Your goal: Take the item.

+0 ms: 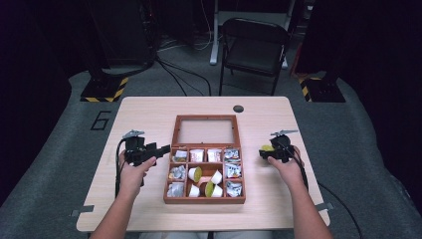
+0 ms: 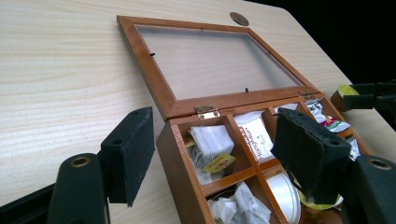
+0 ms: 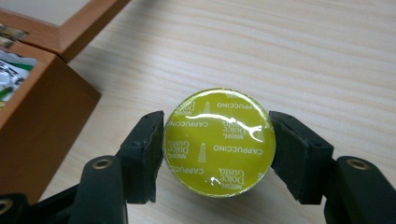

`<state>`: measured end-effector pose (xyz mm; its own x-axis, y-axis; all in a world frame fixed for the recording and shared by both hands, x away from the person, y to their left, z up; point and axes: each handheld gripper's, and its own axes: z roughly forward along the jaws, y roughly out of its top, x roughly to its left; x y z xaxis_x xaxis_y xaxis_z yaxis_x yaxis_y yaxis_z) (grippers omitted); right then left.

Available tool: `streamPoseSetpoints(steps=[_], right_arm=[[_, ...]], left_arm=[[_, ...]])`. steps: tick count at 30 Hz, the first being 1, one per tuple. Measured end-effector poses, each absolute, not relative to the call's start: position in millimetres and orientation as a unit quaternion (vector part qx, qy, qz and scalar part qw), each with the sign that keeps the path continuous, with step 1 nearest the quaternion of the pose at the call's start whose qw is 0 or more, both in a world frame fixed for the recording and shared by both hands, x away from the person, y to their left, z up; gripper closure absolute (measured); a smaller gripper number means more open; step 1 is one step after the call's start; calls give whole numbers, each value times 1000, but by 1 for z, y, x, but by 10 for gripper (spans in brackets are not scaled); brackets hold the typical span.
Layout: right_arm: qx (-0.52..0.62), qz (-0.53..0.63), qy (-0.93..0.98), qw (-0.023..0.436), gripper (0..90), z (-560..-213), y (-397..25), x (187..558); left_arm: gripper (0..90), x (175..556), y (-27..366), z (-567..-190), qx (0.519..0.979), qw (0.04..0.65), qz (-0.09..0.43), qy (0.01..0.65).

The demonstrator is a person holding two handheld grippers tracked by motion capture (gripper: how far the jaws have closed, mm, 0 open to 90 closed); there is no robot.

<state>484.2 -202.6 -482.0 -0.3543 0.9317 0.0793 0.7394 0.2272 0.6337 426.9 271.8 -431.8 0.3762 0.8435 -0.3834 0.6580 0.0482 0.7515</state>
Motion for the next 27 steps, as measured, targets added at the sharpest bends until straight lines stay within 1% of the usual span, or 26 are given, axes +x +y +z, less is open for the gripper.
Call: streamPoseSetpoints(steps=[7, 22, 25, 27], right_arm=[[547, 295, 766, 166, 378, -486, -206, 486], [564, 302, 752, 161, 376, -489, -212, 486], [564, 305, 750, 158, 371, -490, -213, 486], [568, 306, 748, 158, 353, -490, -213, 486]], left_arm=[[291, 427, 272, -433, 682, 471, 98, 550], [291, 428, 272, -434, 682, 470, 99, 551], [291, 428, 272, -434, 682, 470, 98, 552], [291, 428, 273, -434, 682, 470, 98, 551]])
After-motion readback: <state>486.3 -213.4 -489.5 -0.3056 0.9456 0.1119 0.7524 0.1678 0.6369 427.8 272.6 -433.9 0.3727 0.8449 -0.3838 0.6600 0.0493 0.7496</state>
